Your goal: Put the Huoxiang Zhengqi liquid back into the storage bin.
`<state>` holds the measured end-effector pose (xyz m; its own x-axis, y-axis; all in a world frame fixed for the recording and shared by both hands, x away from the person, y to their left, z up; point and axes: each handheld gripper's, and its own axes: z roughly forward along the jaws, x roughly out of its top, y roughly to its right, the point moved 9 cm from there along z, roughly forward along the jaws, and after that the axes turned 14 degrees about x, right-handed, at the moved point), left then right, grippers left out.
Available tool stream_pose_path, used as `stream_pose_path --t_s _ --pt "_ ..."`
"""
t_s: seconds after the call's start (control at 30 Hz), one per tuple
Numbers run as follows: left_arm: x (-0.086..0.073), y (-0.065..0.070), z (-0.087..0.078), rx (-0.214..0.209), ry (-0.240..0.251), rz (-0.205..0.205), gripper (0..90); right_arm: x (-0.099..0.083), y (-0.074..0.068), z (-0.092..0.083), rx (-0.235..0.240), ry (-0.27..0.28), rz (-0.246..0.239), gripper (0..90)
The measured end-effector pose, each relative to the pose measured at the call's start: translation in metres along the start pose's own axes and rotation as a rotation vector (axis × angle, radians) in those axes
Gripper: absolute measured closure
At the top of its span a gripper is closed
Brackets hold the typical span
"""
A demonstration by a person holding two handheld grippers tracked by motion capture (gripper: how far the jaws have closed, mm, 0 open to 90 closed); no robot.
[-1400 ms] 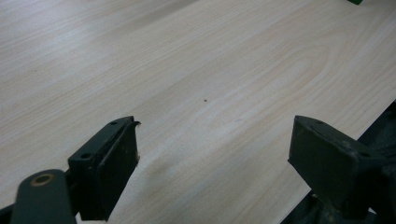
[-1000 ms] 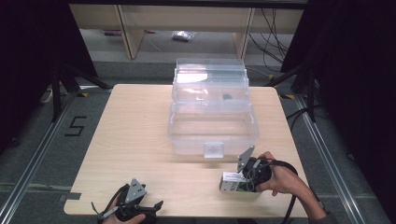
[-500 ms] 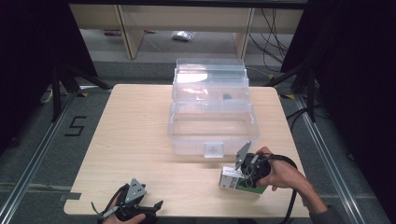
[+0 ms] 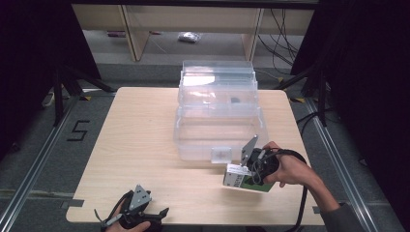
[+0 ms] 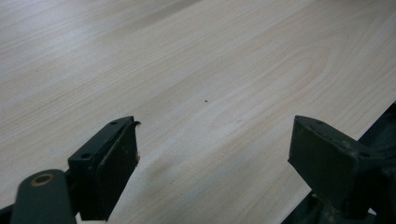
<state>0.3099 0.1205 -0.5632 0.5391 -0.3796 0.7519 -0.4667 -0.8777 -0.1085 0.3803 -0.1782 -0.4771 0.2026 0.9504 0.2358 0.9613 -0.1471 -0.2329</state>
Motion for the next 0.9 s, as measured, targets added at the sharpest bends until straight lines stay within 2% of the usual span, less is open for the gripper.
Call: stream_pose_path --t_s 0.03,0.07,0.1,0.13,0.17,0.2,0.23,0.27,0.3,0.33,0.37,0.4,0.5,0.63,0.67,0.77,0.8,0.9 --pt "0.000 0.000 0.000 0.000 0.000 -0.001 15.0 0.000 0.000 0.000 0.000 0.000 0.000 64.7" --pt "0.000 0.000 0.000 0.000 0.000 0.000 15.0 0.002 0.002 -0.002 0.001 0.000 -0.027 64.7" --pt "0.000 0.000 0.000 -0.001 0.006 -0.001 15.0 0.003 0.000 -0.003 -0.002 0.000 0.003 64.7" --pt "0.000 0.000 0.000 -0.001 0.006 -0.002 15.0 0.004 0.001 -0.005 -0.005 -0.002 0.001 64.7" --pt "0.000 0.000 0.000 -0.001 0.005 -0.002 15.0 0.007 0.003 -0.006 -0.004 0.002 -0.031 64.7" --pt "0.000 0.000 0.000 -0.001 0.005 -0.003 15.0 0.007 0.001 -0.008 -0.009 0.002 0.001 64.7" --pt "-0.001 -0.002 0.000 0.008 -0.008 0.020 15.0 0.009 0.003 -0.009 -0.006 0.002 -0.033 64.7" --pt "-0.001 -0.002 0.000 0.009 -0.007 0.016 15.0 0.010 0.001 -0.010 -0.006 0.007 0.000 64.7" --pt "-0.001 -0.002 0.000 0.007 -0.005 0.014 15.0 0.010 0.002 -0.012 -0.011 0.005 -0.002 64.7" --pt "-0.001 -0.002 0.000 0.007 -0.005 0.014 15.0 0.014 0.005 -0.014 -0.008 0.010 -0.039 64.7" --pt "-0.001 -0.002 0.000 0.008 -0.006 0.015 15.0 0.014 0.005 -0.014 -0.008 0.010 -0.039 64.7" --pt "-0.001 -0.002 0.000 0.009 -0.008 0.014 15.0 0.015 0.003 -0.017 -0.006 0.013 -0.011 64.7" --pt "-0.001 -0.002 0.000 0.007 -0.007 0.012 15.0 0.018 0.005 -0.020 -0.007 0.019 -0.029 64.8" --pt "-0.001 -0.003 0.001 0.008 -0.008 0.022 15.0 0.021 0.004 -0.028 -0.009 0.025 -0.012 64.8" --pt "-0.001 -0.002 0.000 0.011 -0.009 0.014 15.0 0.022 0.007 -0.033 -0.021 0.010 -0.039 64.8" --pt "-0.002 -0.003 0.000 0.012 -0.014 0.018 15.0 0.026 0.008 -0.037 -0.015 0.017 -0.066 64.8" --pt "-0.001 -0.002 0.000 0.005 -0.012 0.011 15.0 0.027 0.007 -0.041 -0.022 0.019 -0.035 64.8" --pt "-0.002 -0.002 0.000 0.004 -0.012 0.015 15.0 0.029 0.009 -0.044 -0.019 0.015 -0.047 64.8"
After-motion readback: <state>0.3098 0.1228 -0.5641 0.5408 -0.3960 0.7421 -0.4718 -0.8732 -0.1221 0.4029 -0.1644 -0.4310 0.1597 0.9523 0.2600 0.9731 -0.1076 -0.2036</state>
